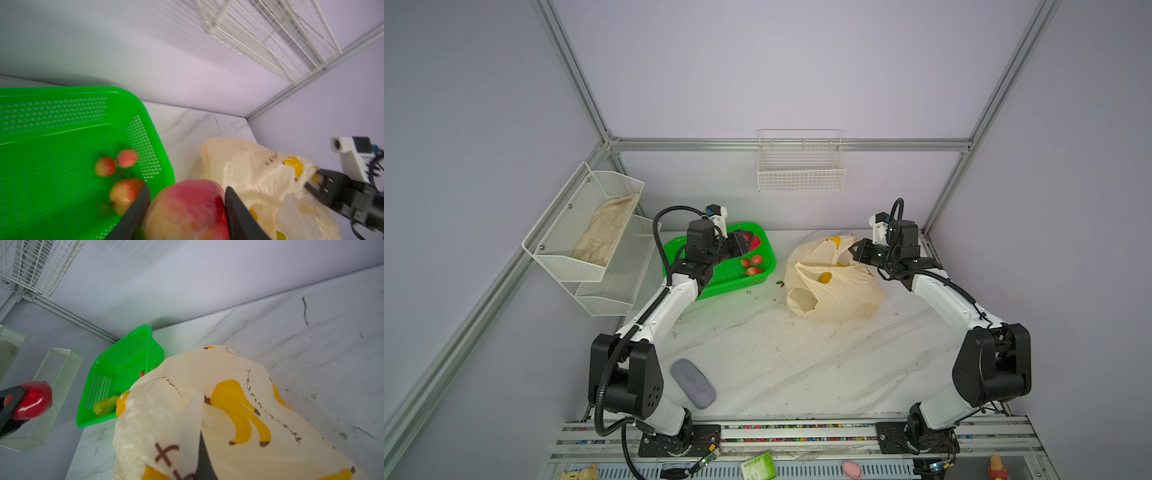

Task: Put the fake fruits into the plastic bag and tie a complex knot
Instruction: 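Lower the left gripper into the green basket and grasp the red apple, then carry the red apple with the left gripper into the bag mouth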

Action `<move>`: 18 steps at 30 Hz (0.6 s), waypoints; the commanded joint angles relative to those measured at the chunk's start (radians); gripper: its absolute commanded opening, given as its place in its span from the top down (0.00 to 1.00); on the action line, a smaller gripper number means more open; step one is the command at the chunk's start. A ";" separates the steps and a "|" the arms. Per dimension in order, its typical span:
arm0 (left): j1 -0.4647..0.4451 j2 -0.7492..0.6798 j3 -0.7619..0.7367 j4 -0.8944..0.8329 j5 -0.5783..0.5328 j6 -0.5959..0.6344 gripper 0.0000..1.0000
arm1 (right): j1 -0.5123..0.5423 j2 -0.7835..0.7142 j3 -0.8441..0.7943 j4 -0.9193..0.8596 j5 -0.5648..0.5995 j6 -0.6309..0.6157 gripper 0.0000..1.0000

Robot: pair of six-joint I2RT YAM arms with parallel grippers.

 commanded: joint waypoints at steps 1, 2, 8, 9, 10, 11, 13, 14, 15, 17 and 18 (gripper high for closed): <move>-0.071 0.004 -0.044 0.048 -0.005 -0.011 0.61 | 0.002 -0.032 0.004 0.035 -0.018 0.006 1.00; -0.096 0.009 -0.032 0.049 0.007 -0.012 0.62 | 0.001 -0.032 0.001 0.036 -0.018 0.007 1.00; -0.257 0.048 0.013 0.084 0.071 -0.012 0.63 | 0.002 -0.035 -0.009 0.044 -0.026 0.016 1.00; -0.286 0.056 0.013 0.091 0.076 -0.014 0.63 | 0.001 -0.033 -0.008 0.047 -0.032 0.018 1.00; -0.311 0.060 0.013 0.094 0.082 -0.014 0.63 | 0.002 -0.034 -0.005 0.047 -0.034 0.020 1.00; -0.340 0.065 0.011 0.099 0.085 -0.014 0.63 | 0.001 -0.034 -0.002 0.045 -0.034 0.022 1.00; -0.394 0.073 -0.002 0.118 0.089 -0.005 0.63 | 0.001 -0.034 0.006 0.041 -0.029 0.024 1.00; -0.418 0.080 -0.005 0.123 0.089 -0.002 0.63 | 0.002 -0.034 0.009 0.041 -0.032 0.023 1.00; -0.440 0.086 -0.007 0.125 0.093 0.002 0.63 | 0.001 -0.032 0.014 0.039 -0.036 0.021 1.00; -0.479 0.101 -0.010 0.129 0.097 0.014 0.63 | 0.001 -0.027 0.020 0.032 -0.042 0.014 1.00; -0.492 0.108 -0.013 0.131 0.095 0.022 0.63 | 0.002 -0.024 0.021 0.031 -0.047 0.013 1.00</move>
